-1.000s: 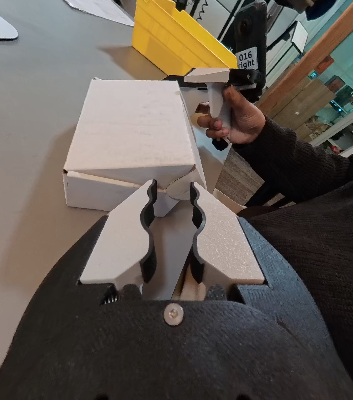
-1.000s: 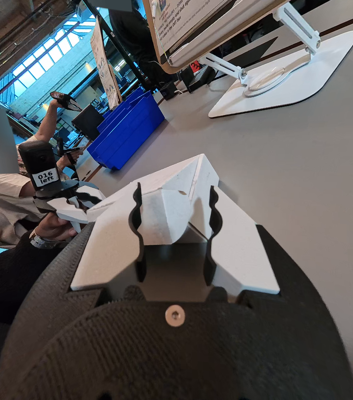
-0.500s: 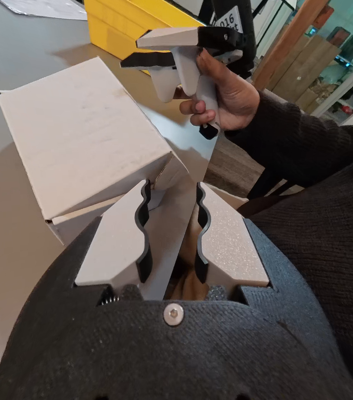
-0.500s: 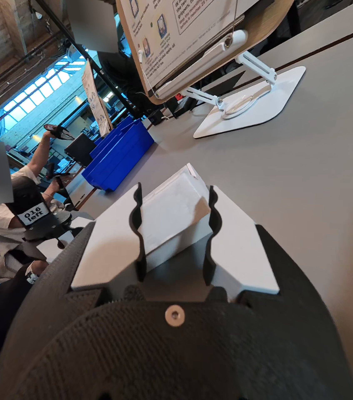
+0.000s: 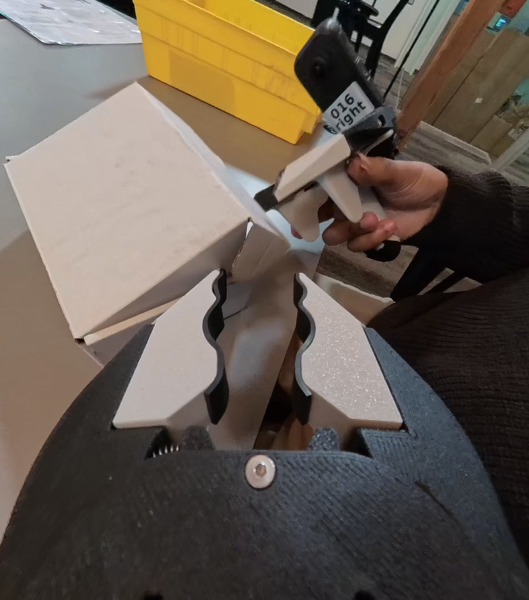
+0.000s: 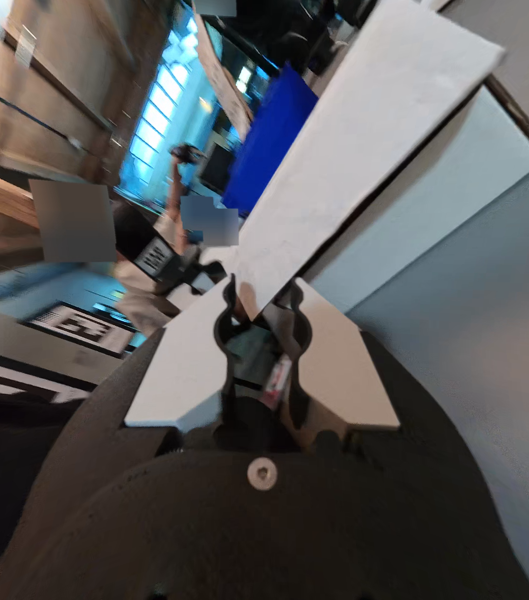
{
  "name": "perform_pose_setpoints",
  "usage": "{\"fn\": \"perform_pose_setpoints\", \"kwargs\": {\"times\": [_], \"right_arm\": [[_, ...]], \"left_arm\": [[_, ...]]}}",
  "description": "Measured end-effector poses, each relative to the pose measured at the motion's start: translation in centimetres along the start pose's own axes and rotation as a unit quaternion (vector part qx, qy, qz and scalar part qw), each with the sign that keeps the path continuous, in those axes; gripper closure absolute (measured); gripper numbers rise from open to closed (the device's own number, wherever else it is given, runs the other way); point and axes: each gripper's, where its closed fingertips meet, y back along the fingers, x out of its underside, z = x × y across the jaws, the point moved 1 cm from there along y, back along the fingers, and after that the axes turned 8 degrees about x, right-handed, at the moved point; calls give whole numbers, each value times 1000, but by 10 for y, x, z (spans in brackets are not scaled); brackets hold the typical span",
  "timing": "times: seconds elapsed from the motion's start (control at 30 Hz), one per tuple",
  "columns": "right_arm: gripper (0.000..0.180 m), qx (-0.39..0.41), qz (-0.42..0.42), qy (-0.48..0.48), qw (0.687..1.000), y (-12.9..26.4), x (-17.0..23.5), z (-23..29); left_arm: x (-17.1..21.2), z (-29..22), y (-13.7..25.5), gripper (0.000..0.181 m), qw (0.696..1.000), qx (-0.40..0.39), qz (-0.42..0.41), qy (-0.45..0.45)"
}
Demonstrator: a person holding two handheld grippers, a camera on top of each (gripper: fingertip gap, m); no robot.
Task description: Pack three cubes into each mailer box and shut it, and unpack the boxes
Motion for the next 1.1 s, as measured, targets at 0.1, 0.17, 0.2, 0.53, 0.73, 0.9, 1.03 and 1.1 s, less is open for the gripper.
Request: {"fn": "perform_pose_setpoints", "kwargs": {"times": [0.1,0.17,0.2,0.53,0.73,0.9,1.03,1.1], "right_arm": [[176,-98,-44,-110,988,11,-19,7],[176,-109,-54,-141,982,13,-23,1],[175,-98,-51,-134,985,12,-22,-1],[174,-44,-58,-49,996,12,-26,-3],[172,-13,-45,-25,999,11,-24,-10],[172,-2,-49,-1,999,14,-27,-9],[172,-11,-53,1,999,15,-30,-5],[172,-10,-52,1,999,15,-30,-6]], "left_arm": [[1,3,-1,141,1000,-15,4,-5],[3,10,0,140,999,-49,12,-11],[4,13,0,135,997,-67,16,-16],[-16,19,4,118,948,-253,14,-192],[-37,29,21,114,948,-257,-67,-175],[-30,40,15,122,961,-222,-42,-157],[-23,40,5,122,960,-202,-17,-191],[-23,40,-1,123,961,-192,-12,-201]]}}
